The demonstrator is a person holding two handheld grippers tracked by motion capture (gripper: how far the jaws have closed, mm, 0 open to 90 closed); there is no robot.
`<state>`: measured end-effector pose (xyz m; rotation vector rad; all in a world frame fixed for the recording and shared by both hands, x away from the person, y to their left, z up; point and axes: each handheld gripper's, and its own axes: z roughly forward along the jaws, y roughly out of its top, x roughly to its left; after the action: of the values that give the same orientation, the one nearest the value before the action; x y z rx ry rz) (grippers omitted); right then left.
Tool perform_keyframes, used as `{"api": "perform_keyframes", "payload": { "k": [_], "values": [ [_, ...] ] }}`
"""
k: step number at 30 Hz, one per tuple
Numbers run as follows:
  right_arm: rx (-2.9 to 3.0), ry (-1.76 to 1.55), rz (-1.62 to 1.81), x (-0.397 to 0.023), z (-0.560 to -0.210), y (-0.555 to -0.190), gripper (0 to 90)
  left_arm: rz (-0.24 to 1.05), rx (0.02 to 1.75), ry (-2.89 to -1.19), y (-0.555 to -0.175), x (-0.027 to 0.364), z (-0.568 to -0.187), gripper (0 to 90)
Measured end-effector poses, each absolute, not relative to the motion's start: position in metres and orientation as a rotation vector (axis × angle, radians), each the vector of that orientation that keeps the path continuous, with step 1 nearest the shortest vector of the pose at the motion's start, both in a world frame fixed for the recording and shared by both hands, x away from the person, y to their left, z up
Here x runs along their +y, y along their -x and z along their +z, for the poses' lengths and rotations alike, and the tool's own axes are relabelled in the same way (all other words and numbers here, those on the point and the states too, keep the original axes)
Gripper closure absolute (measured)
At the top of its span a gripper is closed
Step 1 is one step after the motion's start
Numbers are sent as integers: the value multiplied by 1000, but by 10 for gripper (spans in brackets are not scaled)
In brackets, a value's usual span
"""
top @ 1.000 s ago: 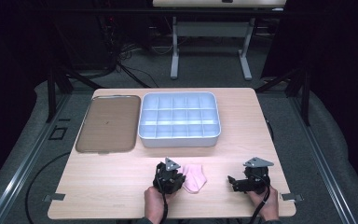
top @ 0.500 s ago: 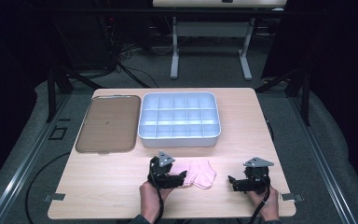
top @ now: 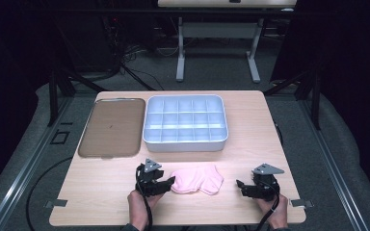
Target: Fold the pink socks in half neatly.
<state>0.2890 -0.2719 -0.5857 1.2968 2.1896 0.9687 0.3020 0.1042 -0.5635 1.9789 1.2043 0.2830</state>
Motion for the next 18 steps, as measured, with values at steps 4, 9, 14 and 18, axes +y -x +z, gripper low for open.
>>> {"api": "perform_keyframes", "payload": {
  "k": [4,9,14,18],
  "values": [
    [2149,-1299,989,-263,-581,-282,442,275,1210,-1988,-305,101,-571,574],
    [2121,-1440,1202,-255,-572,-284,552,277,1195,-2010,-304,99,-573,627],
    [2162,-1475,1254,-235,-573,-293,627,265,1191,-2015,-305,100,-576,668],
    [2204,-1471,1231,-224,-578,-296,626,257,1185,-2023,-305,101,-577,677]
  ]
}}
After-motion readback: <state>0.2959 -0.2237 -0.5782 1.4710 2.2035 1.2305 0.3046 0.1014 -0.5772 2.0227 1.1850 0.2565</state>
